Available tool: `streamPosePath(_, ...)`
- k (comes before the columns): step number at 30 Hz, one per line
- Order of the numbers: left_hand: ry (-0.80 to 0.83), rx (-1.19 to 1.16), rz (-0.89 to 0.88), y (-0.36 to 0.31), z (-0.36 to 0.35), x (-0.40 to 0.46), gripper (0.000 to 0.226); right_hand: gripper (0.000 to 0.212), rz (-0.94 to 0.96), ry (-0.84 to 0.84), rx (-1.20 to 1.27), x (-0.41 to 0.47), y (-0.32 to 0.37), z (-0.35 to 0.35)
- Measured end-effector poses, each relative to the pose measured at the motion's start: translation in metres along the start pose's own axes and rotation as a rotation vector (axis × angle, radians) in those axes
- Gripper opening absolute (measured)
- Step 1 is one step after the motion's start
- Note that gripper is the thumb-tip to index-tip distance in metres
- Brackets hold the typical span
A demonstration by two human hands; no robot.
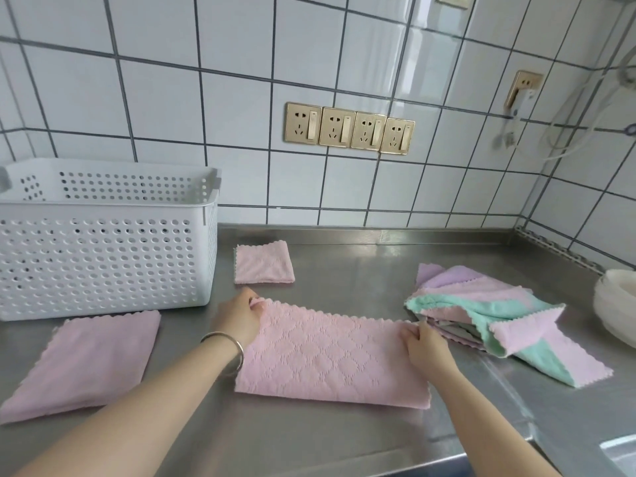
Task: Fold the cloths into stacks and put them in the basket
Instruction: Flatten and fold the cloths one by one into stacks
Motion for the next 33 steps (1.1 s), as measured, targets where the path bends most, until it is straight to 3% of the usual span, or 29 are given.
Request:
streamPosePath(7, -0.013, 0.063, 0.057, 0.016, -0.024, 0.015, 0.035, 0.031, -0.072, -0.038, -0.045, 0.01, 0.0, -0.013)
streamPosePath(12, -0.037, 0.034, 0.049, 0.013, -0.025, 0.015, 0.018, 0.037, -0.132, 0.0, 0.05, 0.01, 0.005, -0.007)
streamPosePath(13, -0.053, 0.053, 0.02, 0.012, -0.024, 0.014, 0.021, 0.043, -0.157, 0.015, 0.104, 0.009, 0.006, -0.004)
streamPosePath(15, -0.089, 0.247, -0.159, 0.008, -0.024, 0.007, 0.051, 0.057, -0.194, 0.023, 0.137, 0.004, 0.002, 0.004)
streamPosePath(16, -0.065, 0.348, -0.272, 0.002, -0.024, 0.0, 0.066, 0.063, -0.208, 0.019, 0.125, 0.001, -0.003, 0.008)
streamPosePath(18, 0.148, 0.455, -0.454, -0.015, -0.031, -0.015, 0.092, 0.07, -0.225, 0.062, 0.09, -0.011, -0.012, 0.015)
streamPosePath(21, 0.47, 0.524, -0.52, -0.031, -0.049, -0.035, 0.119, 0.07, -0.221, 0.19, 0.054, -0.035, -0.021, 0.02)
streamPosePath(25, 0.576, 0.579, -0.512, -0.026, -0.064, -0.05, 0.121, 0.071, -0.169, 0.17, -0.015, -0.057, -0.026, 0.017)
streamPosePath(30, 0.551, 0.603, -0.484, -0.028, -0.065, -0.058, 0.113, 0.039, -0.18, 0.071, -0.102, -0.067, -0.031, 0.015)
streamPosePath(33, 0.552, 0.611, -0.438, -0.028, -0.066, -0.065, 0.097, 0.032, -0.206, 0.054, -0.182, -0.066, -0.031, 0.018)
Point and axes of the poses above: each hand's wrist, its own x-axis towards the middle knuckle, its own z-axis out of the back of the hand, y = z × x, the point moved 2 cm from there along x, towards the middle knuckle, and after that the axes turned 2 degrees about -z, right-handed, at the moved point
